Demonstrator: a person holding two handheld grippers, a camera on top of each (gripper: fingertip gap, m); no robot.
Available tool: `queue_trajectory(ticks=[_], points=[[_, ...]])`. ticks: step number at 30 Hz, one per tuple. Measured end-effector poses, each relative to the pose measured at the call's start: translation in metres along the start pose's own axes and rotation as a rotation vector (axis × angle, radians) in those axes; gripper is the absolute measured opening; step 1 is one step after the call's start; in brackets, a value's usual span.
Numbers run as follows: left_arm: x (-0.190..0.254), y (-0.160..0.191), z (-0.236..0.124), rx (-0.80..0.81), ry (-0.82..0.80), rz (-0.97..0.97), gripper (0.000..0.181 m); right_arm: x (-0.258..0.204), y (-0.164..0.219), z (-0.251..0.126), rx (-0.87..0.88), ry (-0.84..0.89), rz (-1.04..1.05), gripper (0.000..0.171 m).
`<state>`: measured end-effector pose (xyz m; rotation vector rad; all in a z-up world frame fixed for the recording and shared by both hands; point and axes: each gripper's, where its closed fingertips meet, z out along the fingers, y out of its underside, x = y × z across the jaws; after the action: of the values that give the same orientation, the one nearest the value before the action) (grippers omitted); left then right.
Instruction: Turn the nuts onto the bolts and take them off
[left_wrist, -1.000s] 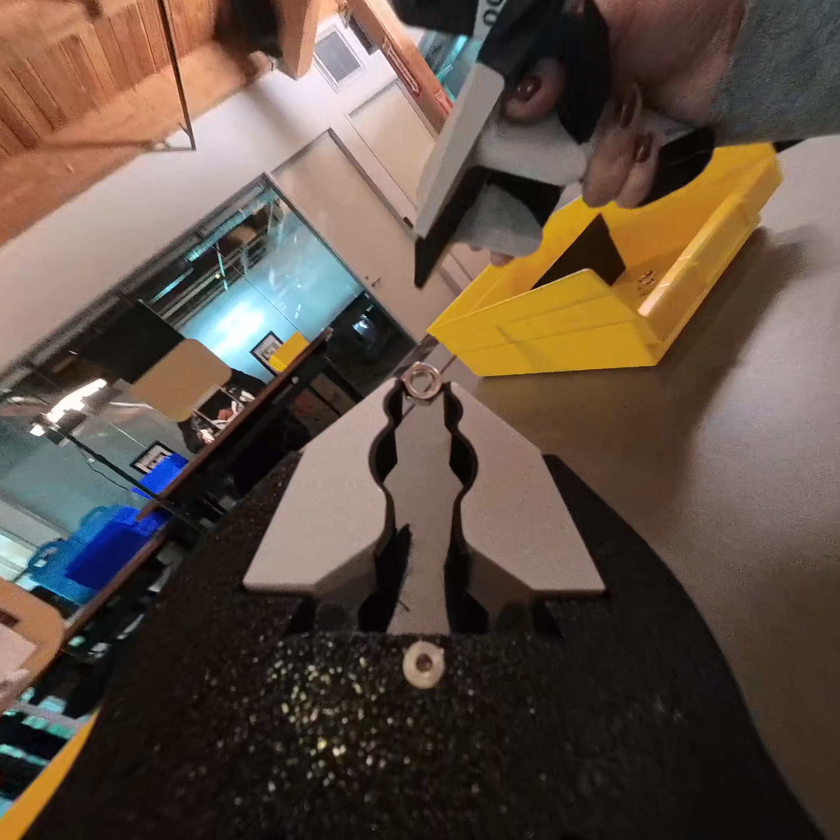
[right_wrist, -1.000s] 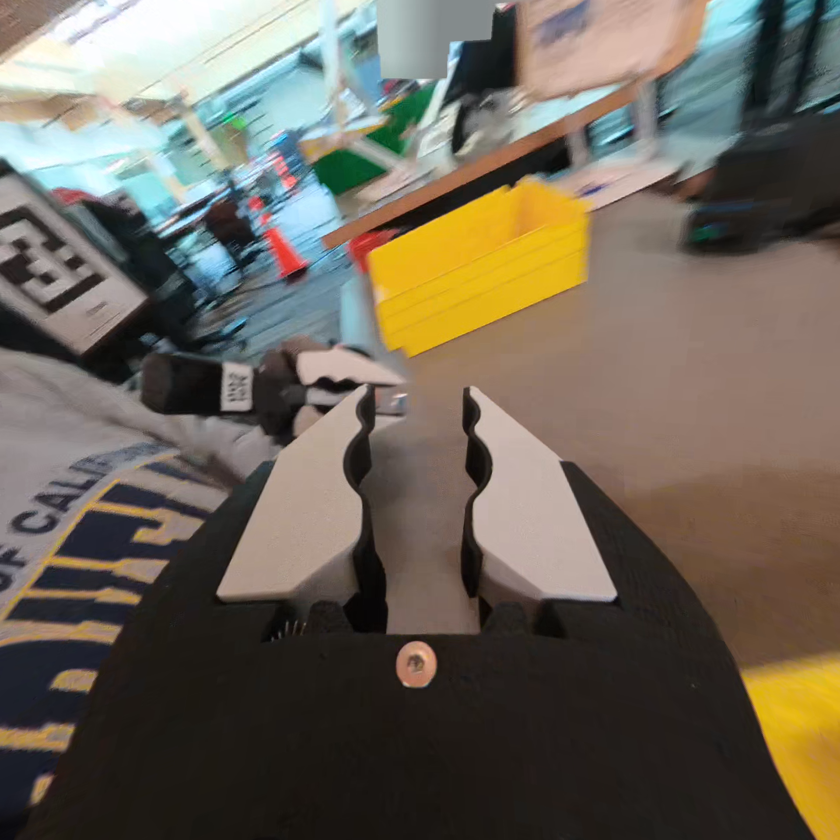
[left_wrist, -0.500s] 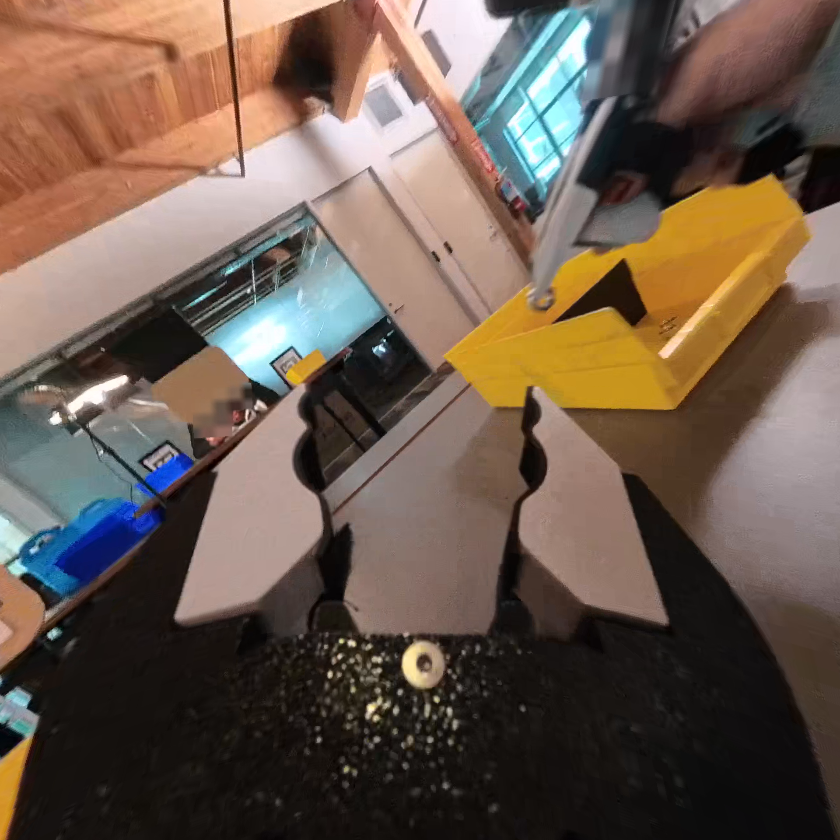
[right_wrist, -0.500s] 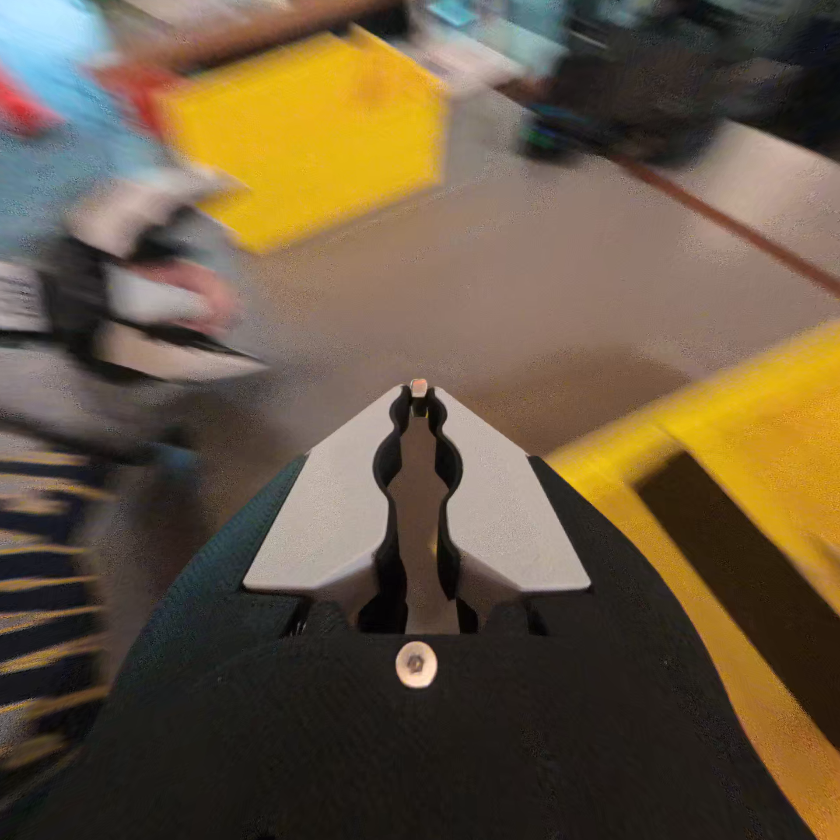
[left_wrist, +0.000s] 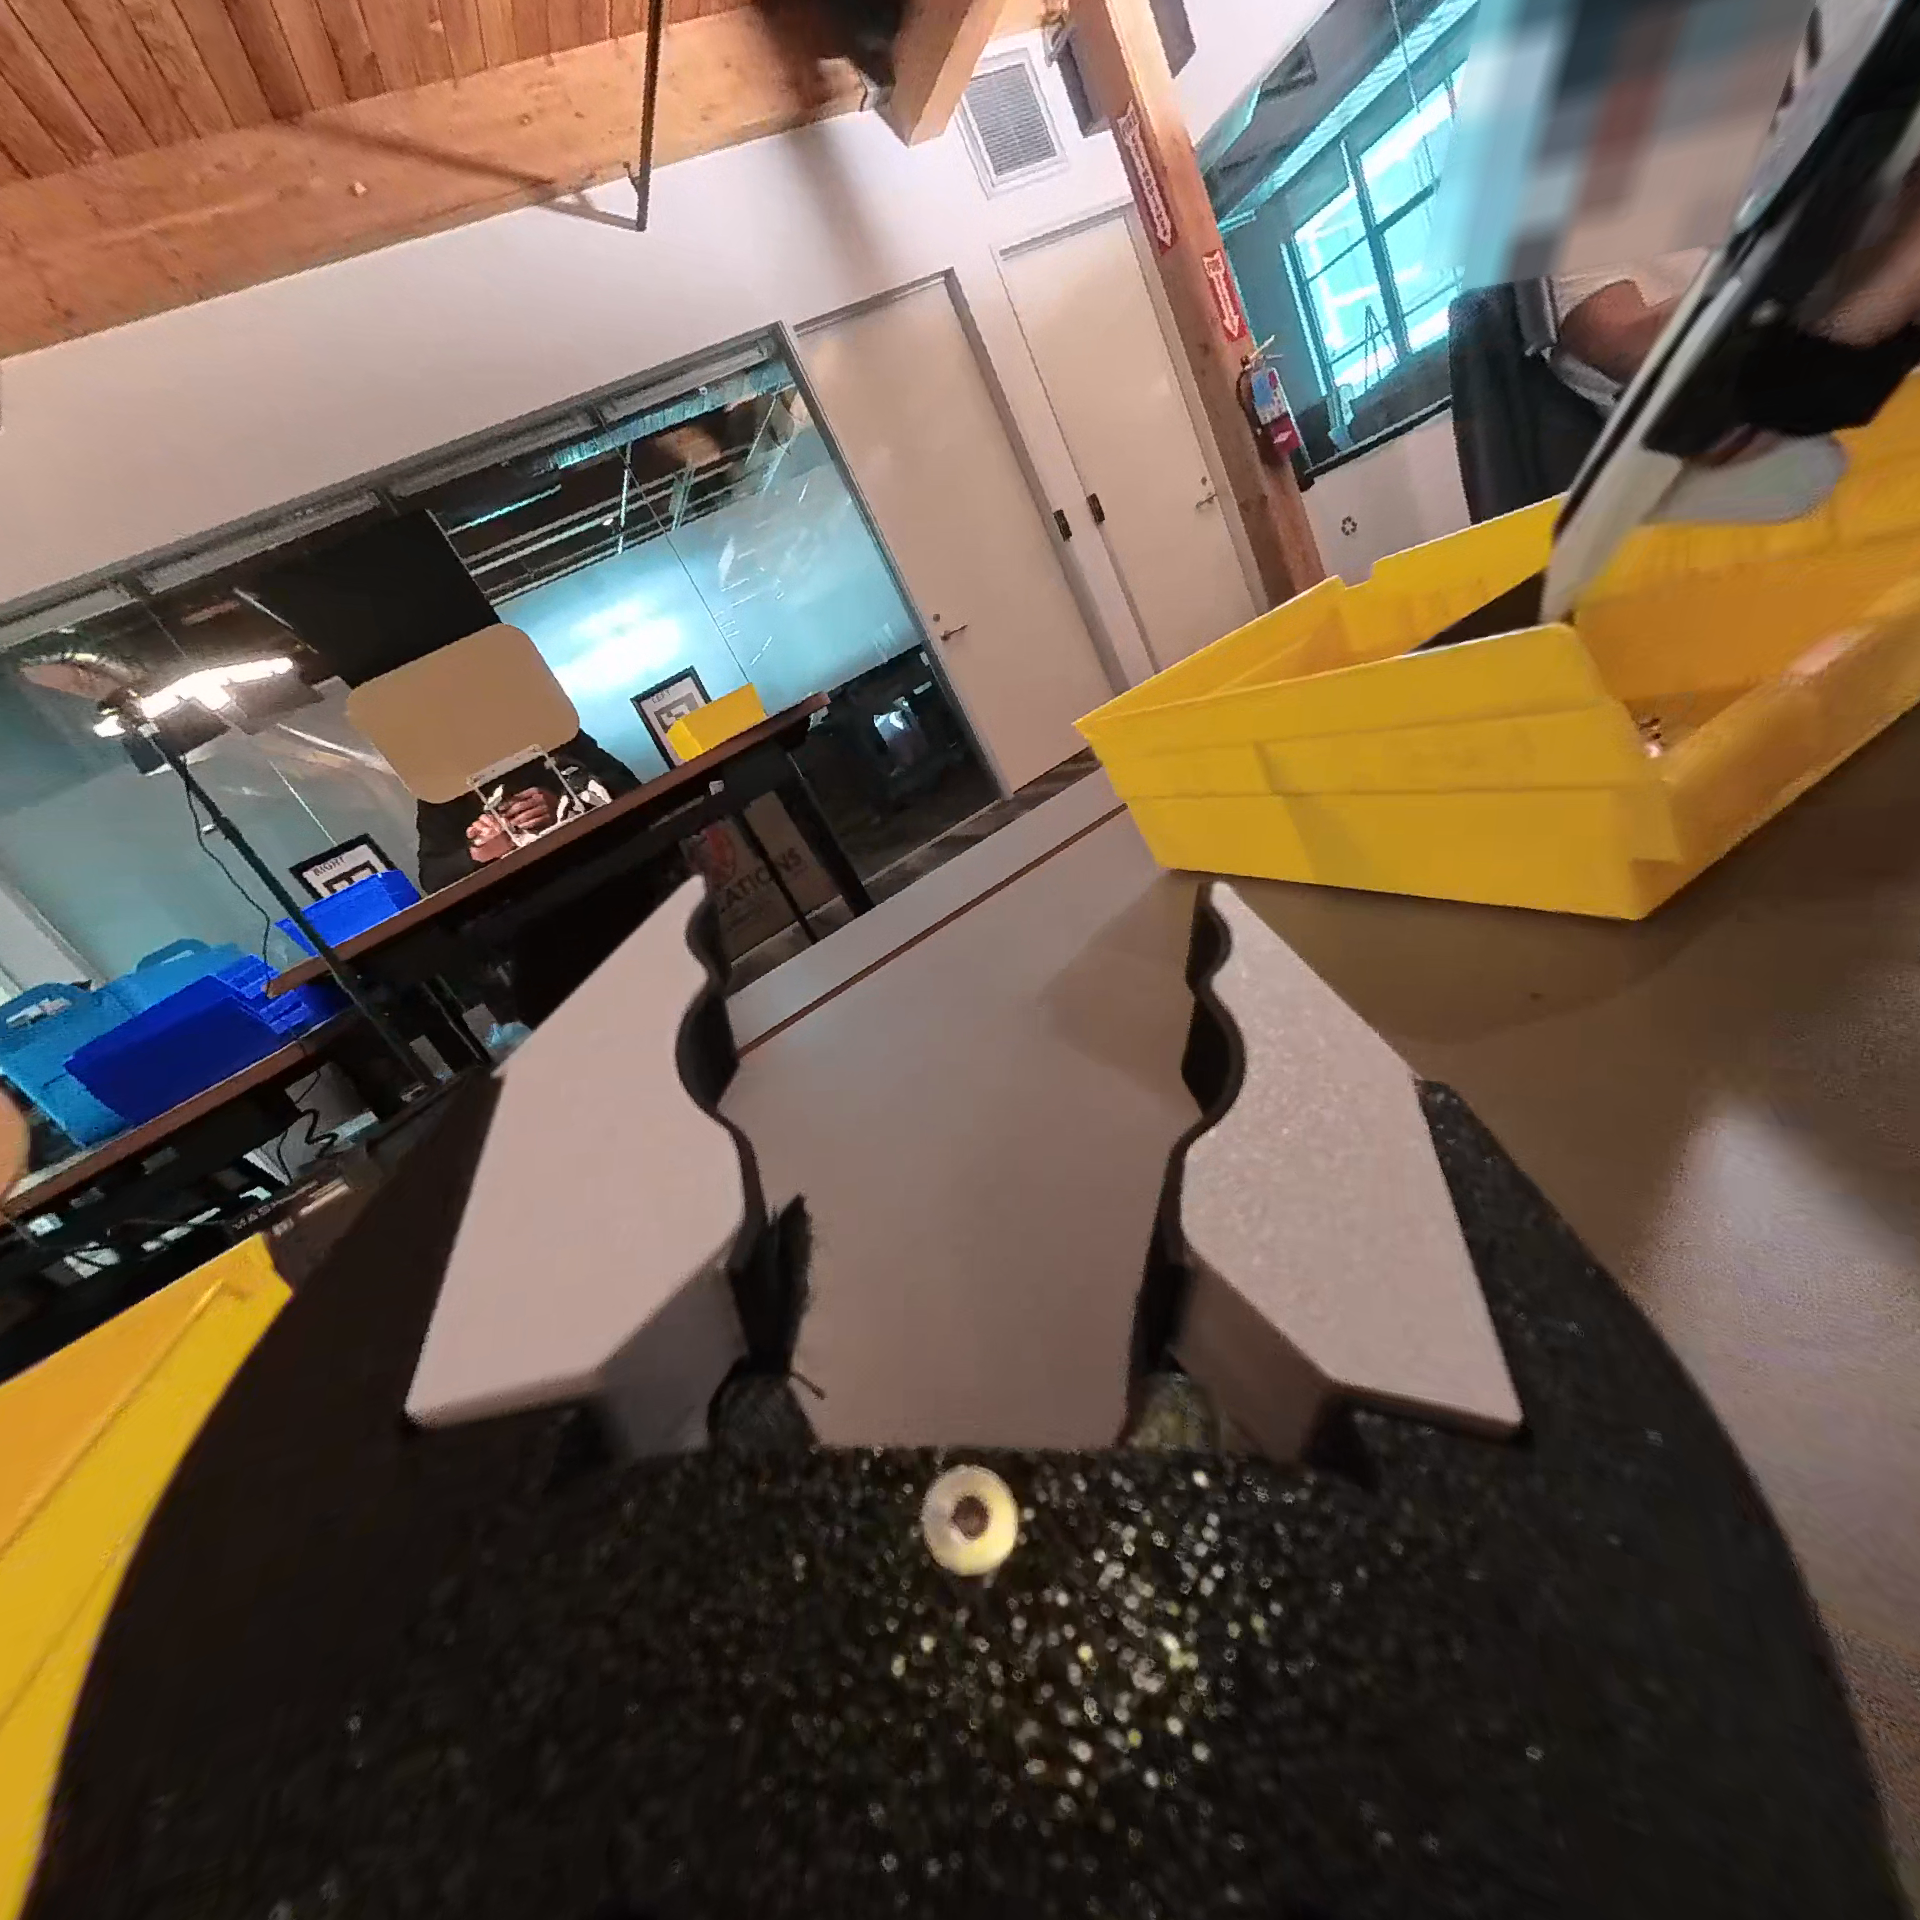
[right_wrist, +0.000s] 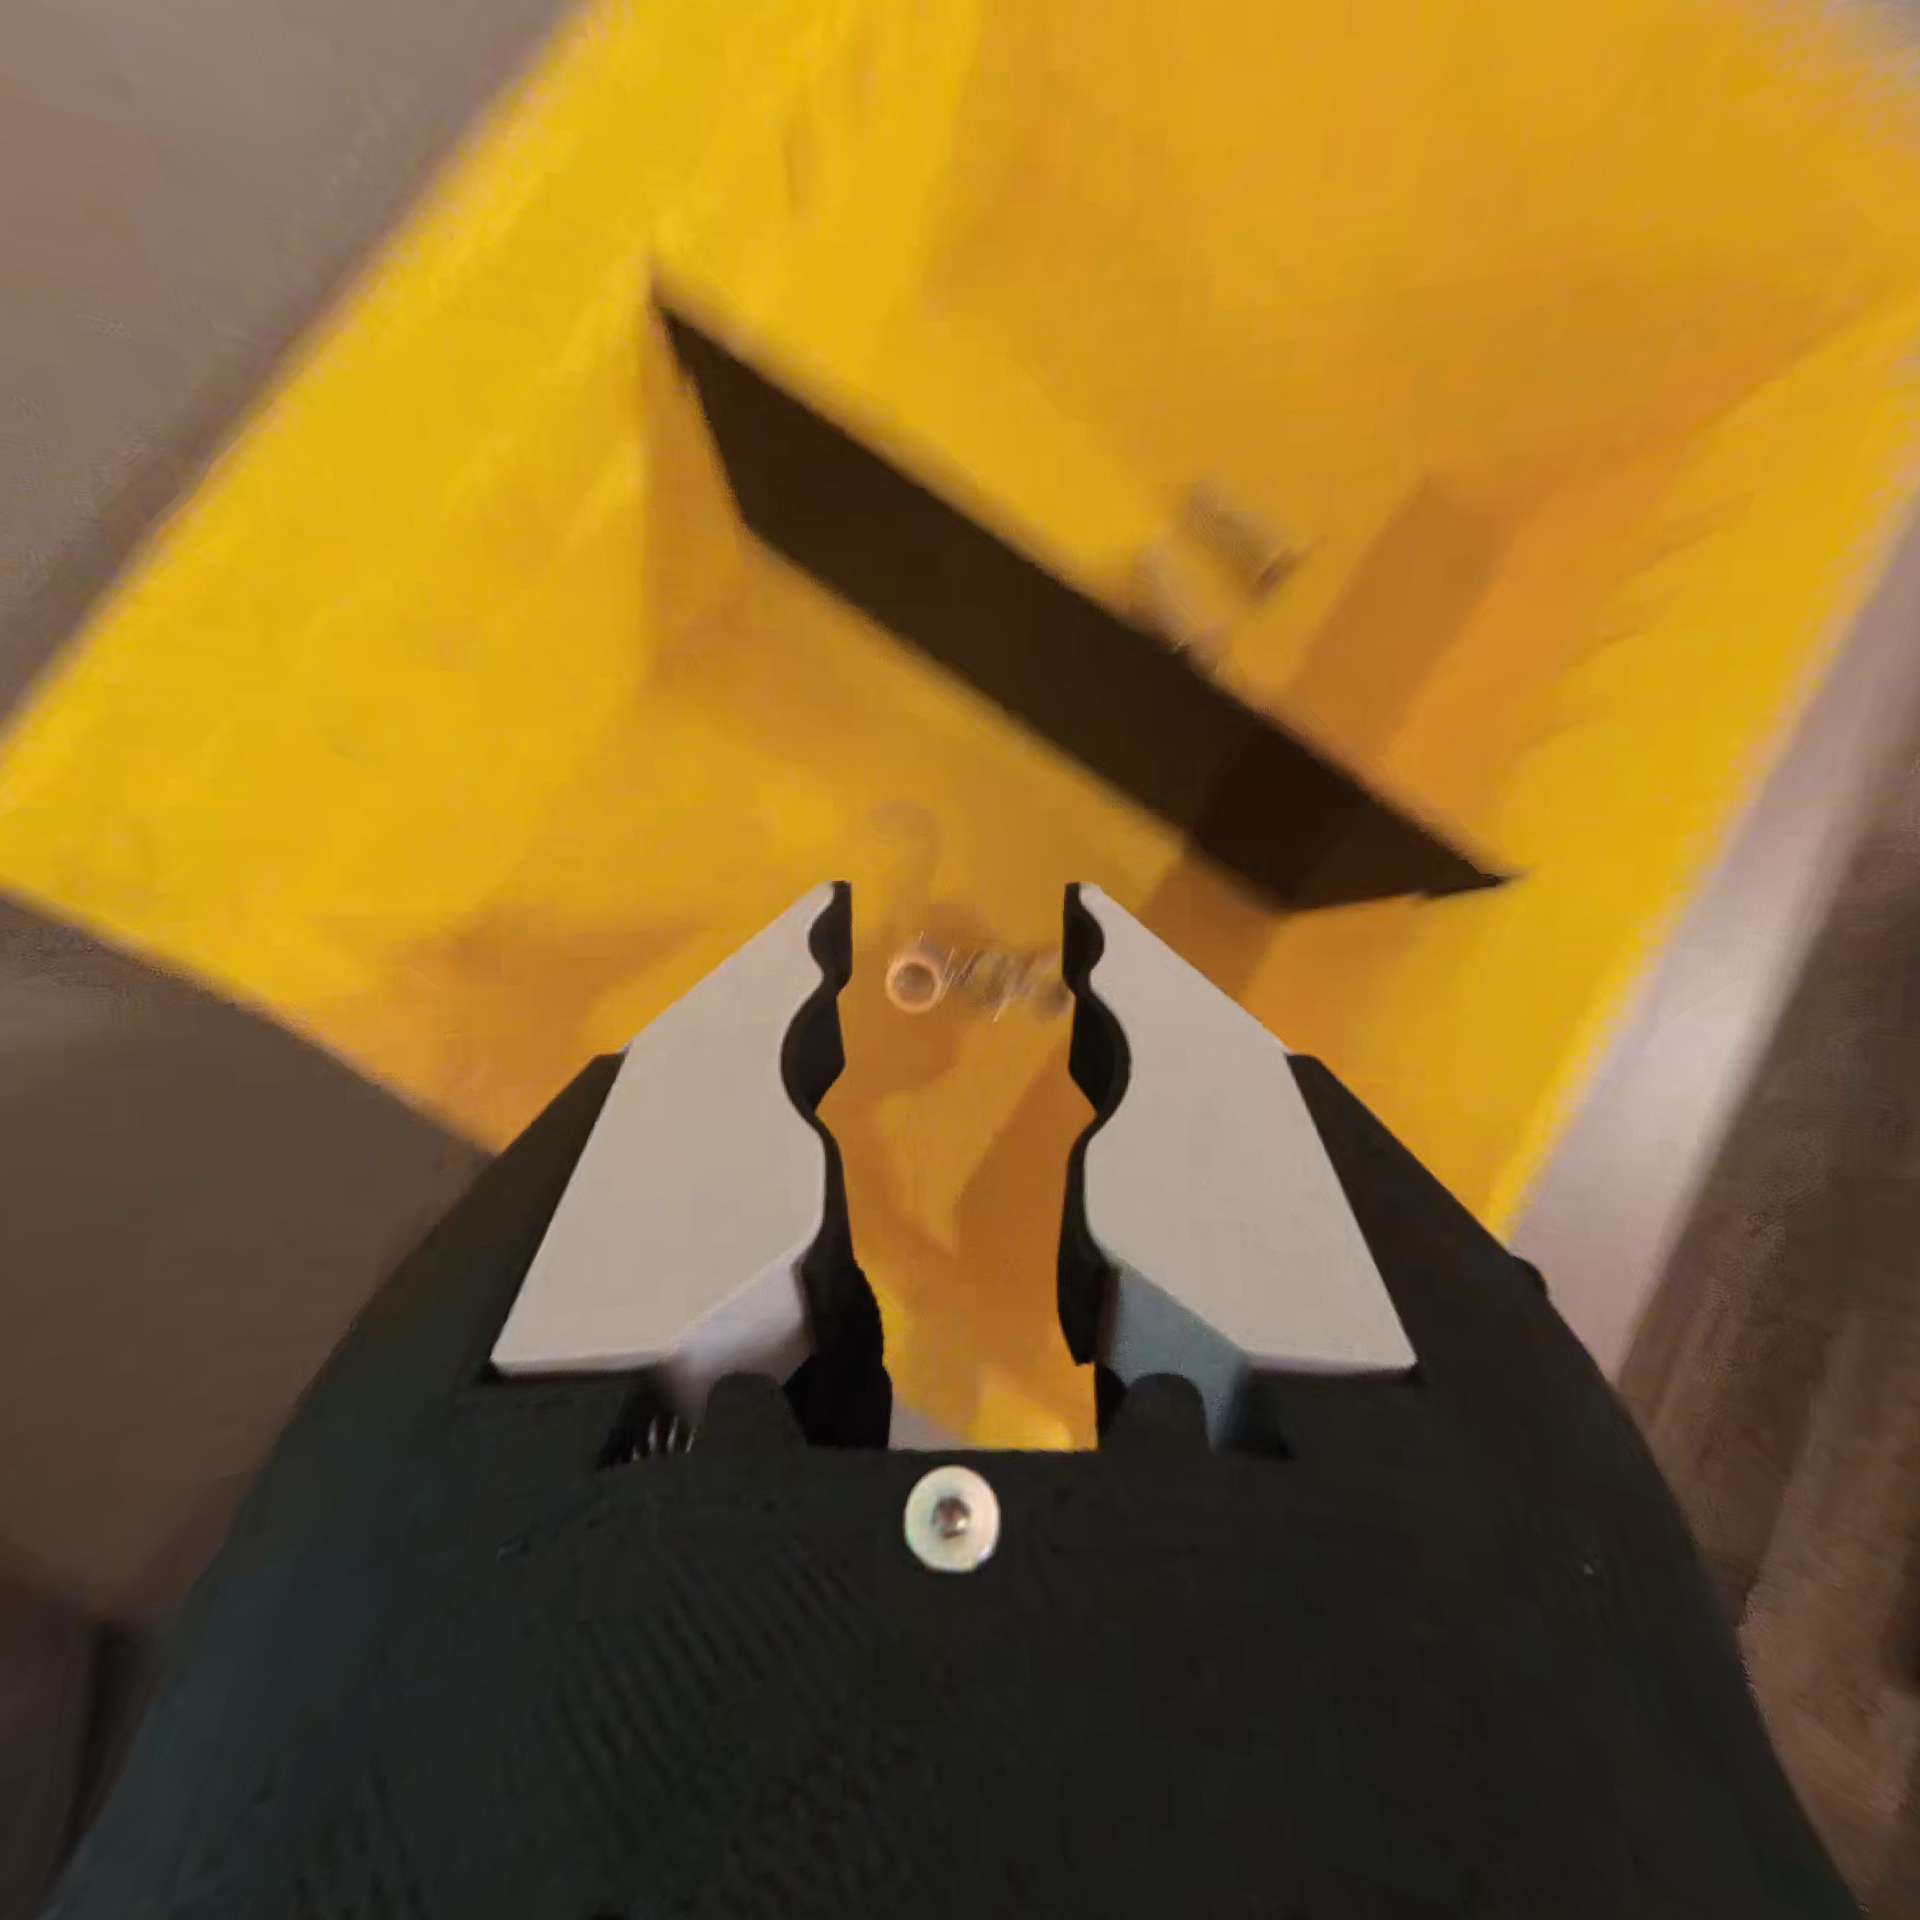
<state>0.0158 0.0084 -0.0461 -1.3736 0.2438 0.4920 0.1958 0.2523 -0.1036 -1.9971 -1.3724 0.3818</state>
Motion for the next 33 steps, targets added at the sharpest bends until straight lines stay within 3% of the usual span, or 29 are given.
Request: queue_trajectory(ticks=[1,3,5,8,11,15,21,25,29,33], points=[[-0.004,-0.001,-0.002,0.011,-0.016,-0.018,0.081,0.003,-0.031,-0.016,0.209,0.092,0.010,0.036],[-0.016,-0.012,-0.011,0.074,-0.079,-0.020,0.056,-0.020,-0.086,-0.066,0.696,0.140,0.025,0.021],[-0.028,-0.019,-0.021,0.137,-0.148,-0.015,0.040,-0.068,-0.109,-0.117,1.099,0.096,-0.024,0.011],[-0.035,-0.014,-0.025,0.119,-0.170,-0.058,0.023,-0.131,-0.108,-0.140,1.354,0.098,-0.100,0.004],[-0.037,-0.012,-0.026,0.120,-0.169,-0.085,0.011,-0.197,-0.102,-0.119,1.389,0.058,-0.300,0.000],[-0.036,-0.003,-0.021,0.069,-0.153,-0.102,0.000,-0.234,-0.094,-0.079,1.315,-0.031,-0.340,0.000],[-0.037,0.003,-0.019,0.039,-0.162,-0.093,0.000,-0.251,-0.098,-0.072,1.294,-0.081,-0.417,0.000],[-0.037,0.001,-0.019,0.052,-0.155,-0.100,0.000,-0.266,-0.133,-0.071,1.348,-0.123,-0.494,0.000],[-0.040,0.005,-0.018,0.043,-0.153,-0.143,0.000,-0.256,-0.174,-0.020,1.293,-0.093,-0.472,0.000],[-0.041,0.007,-0.020,0.040,-0.147,-0.155,0.000,-0.232,-0.171,0.026,1.215,-0.040,-0.399,0.000]])
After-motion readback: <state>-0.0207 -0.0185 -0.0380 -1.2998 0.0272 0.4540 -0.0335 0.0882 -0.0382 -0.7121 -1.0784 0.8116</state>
